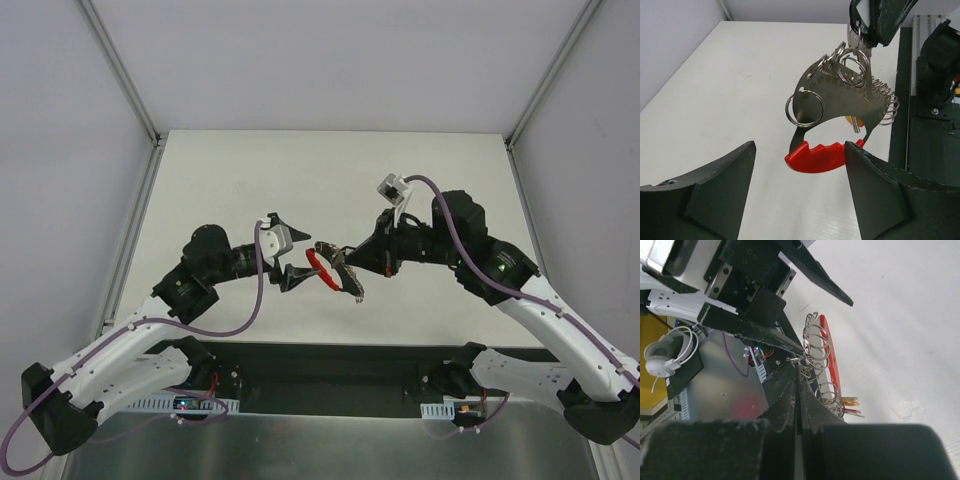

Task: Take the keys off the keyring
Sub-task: Adjust the key on the keyring.

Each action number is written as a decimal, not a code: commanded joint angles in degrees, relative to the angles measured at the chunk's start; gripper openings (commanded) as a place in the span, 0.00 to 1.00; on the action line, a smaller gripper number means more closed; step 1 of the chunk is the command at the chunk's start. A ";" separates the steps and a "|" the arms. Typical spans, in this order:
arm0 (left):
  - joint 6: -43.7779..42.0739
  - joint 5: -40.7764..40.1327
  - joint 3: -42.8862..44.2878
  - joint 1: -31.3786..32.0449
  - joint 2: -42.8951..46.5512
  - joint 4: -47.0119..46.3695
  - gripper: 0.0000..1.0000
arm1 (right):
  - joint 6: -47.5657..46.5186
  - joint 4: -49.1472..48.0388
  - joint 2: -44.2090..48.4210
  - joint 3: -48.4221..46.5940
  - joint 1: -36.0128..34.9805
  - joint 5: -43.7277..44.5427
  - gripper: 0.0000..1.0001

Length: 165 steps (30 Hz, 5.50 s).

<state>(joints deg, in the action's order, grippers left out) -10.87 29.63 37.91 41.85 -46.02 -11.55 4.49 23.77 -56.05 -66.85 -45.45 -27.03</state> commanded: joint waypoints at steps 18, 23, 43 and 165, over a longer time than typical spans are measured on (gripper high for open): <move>-6.70 38.66 10.87 -2.47 -13.57 5.31 0.01 | -1.07 -2.94 2.53 3.22 0.28 -14.90 0.01; -5.57 40.51 11.04 -2.65 -16.11 5.31 0.00 | 10.48 -11.89 1.12 5.67 2.20 -15.87 0.06; 1.56 51.31 9.02 -3.61 -18.32 4.78 0.00 | -3.59 -10.31 12.28 15.78 16.37 -8.21 0.38; 4.64 1.57 5.42 3.24 0.50 5.14 0.38 | -24.62 9.28 -9.25 -13.39 -21.26 36.34 0.01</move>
<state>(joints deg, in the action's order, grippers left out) -3.55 32.34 44.38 44.64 -43.31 -2.87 -21.82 34.15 -65.78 -76.95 -66.78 8.36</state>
